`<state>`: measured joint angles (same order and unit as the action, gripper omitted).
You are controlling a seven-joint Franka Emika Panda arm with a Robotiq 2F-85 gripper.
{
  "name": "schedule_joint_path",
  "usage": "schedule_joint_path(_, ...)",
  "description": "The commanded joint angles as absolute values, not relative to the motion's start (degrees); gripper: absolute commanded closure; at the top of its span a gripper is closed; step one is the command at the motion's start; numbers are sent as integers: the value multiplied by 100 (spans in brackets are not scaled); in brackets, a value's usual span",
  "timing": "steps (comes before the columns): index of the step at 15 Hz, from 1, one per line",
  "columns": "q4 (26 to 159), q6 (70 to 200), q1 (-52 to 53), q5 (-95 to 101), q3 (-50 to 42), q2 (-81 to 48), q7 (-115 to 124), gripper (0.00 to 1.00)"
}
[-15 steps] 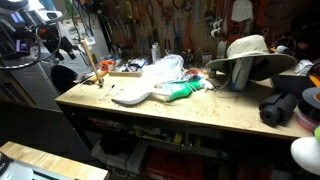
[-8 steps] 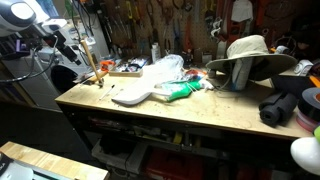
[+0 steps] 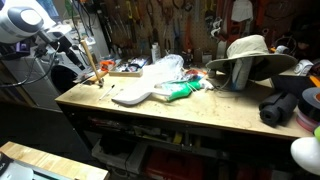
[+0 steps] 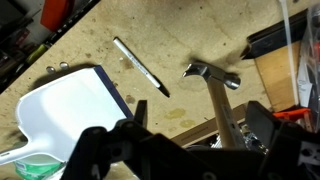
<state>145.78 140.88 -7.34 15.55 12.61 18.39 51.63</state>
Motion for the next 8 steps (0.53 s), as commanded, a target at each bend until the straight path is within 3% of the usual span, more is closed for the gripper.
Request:
schedule_joint_path(1,14567,14066,-643,1590,1170,1837,5186,0)
schedule_joint_path(8,14380,13857,-770,2102,1516,1442,6068,0)
